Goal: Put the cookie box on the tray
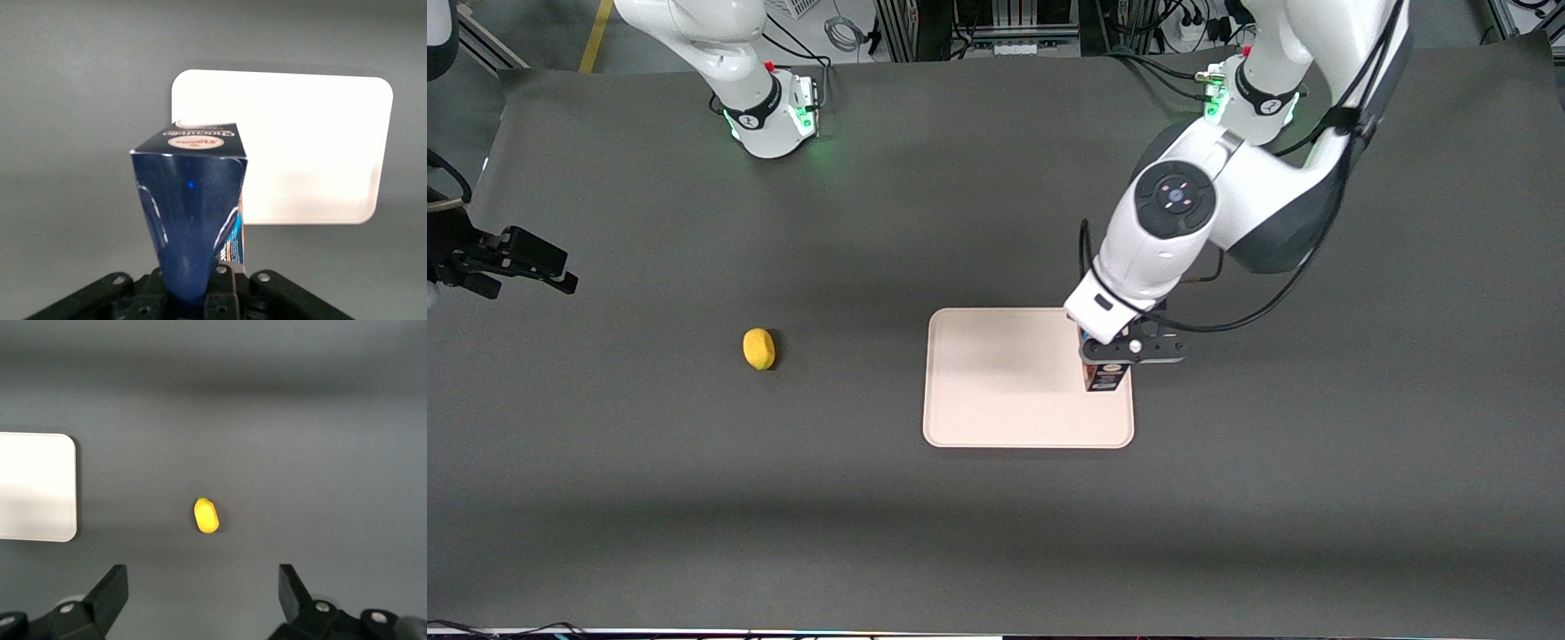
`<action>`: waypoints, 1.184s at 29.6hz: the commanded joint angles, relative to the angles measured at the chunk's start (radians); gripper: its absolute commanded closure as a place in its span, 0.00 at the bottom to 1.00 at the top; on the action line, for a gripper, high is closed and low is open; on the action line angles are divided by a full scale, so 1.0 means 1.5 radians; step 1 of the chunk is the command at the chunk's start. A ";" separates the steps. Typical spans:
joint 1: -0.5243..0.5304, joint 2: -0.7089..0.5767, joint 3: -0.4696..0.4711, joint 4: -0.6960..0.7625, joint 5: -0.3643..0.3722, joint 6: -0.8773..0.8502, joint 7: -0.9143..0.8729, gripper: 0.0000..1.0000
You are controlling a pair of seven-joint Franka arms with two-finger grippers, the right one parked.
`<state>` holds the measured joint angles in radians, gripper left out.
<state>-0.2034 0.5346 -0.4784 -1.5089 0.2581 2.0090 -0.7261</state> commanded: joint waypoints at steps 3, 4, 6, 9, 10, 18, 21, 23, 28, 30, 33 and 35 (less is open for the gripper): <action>0.000 0.060 0.000 0.010 0.064 0.051 -0.016 1.00; 0.001 0.070 0.001 0.012 0.065 0.056 -0.011 1.00; 0.003 0.080 0.004 0.013 0.065 0.058 -0.006 1.00; 0.005 0.095 0.005 0.012 0.065 0.058 -0.005 1.00; 0.005 0.098 0.005 0.012 0.064 0.058 -0.005 1.00; 0.009 0.109 0.006 0.008 0.061 0.043 -0.003 1.00; 0.009 0.113 0.007 0.007 0.061 0.042 -0.002 1.00; 0.009 0.117 0.007 0.008 0.062 0.043 -0.002 1.00; 0.012 0.124 0.014 0.008 0.063 0.043 0.002 0.99; 0.012 0.127 0.014 0.008 0.063 0.043 0.002 0.86; 0.012 0.127 0.014 0.009 0.063 0.044 0.003 0.65; 0.012 0.127 0.014 0.009 0.063 0.044 0.003 0.47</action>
<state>-0.1851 0.7220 -0.4533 -1.5088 0.3373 2.0897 -0.7243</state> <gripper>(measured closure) 0.855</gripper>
